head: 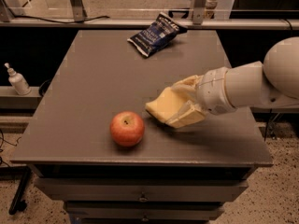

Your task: Move sponge near apple

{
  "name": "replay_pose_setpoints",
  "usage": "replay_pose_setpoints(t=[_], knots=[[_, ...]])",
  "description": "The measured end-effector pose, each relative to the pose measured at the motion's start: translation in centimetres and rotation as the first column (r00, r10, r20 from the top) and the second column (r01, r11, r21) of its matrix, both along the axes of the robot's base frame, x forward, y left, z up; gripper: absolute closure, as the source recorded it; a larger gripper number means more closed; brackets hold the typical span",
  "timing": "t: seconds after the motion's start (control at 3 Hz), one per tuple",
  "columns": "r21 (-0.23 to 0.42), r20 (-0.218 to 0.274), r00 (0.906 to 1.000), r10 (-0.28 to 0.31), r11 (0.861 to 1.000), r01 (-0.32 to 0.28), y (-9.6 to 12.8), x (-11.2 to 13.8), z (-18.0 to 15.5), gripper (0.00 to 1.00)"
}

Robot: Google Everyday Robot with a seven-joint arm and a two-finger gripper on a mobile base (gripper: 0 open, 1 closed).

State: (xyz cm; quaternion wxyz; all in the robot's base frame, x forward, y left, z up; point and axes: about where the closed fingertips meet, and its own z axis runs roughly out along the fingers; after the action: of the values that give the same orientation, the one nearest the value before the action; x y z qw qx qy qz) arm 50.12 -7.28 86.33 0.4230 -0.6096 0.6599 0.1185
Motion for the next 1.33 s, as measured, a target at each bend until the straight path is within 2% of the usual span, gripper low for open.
replay_pose_setpoints(t=[0.33,0.67,1.33], knots=[[-0.025,-0.045,0.9989,0.015,1.000,-0.016,0.6,-1.4,-1.6,0.83],[-0.046,-0.068,0.9973,0.027,0.998,-0.030,1.1,-2.2,-2.1,0.58],[-0.070,-0.068,0.9957,0.063,0.995,-0.067,2.1,-2.7,-1.0,0.12]])
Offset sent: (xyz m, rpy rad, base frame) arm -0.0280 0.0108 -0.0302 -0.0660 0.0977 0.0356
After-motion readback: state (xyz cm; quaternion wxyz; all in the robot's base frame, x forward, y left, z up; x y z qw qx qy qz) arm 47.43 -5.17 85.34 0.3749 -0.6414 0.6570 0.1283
